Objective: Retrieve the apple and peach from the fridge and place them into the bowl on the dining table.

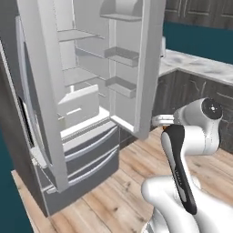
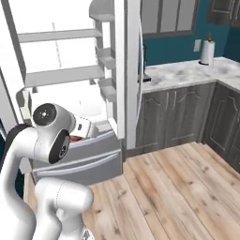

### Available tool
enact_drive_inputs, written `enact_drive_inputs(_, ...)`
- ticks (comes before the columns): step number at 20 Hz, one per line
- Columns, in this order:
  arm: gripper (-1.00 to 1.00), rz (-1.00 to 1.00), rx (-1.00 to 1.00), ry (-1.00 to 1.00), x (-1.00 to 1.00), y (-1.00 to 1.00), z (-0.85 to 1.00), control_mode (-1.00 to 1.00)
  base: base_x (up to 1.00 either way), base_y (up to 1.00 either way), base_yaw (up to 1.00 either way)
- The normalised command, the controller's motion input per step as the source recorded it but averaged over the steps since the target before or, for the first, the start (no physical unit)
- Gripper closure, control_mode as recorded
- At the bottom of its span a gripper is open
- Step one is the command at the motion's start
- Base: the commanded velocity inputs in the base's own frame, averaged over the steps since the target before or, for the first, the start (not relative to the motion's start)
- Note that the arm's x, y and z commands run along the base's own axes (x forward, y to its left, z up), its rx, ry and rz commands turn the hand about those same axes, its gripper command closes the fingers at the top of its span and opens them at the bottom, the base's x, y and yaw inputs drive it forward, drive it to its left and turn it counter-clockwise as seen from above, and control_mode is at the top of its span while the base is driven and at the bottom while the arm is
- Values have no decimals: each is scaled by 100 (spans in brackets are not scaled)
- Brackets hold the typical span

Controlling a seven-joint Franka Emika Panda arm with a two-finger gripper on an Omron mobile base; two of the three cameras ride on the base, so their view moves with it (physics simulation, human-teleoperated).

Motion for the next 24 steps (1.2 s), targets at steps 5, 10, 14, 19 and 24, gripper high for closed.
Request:
enact_drive_inputs(5, 100, 0, 0, 0, 0, 0, 0, 100, -70, 4, -48)
enact_drive_inputs(10, 100, 0, 0, 0, 0, 0, 0, 100, -86, 5, -47)
enact_drive_inputs(14, 100, 0, 0, 0, 0, 0, 0, 100, -97, 9, -46)
enact_drive_inputs(19, 100, 0, 0, 0, 0, 0, 0, 100, -100, 11, -42)
enact_drive_inputs(24, 100, 0, 0, 0, 0, 0, 0, 100, -100, 8, -40)
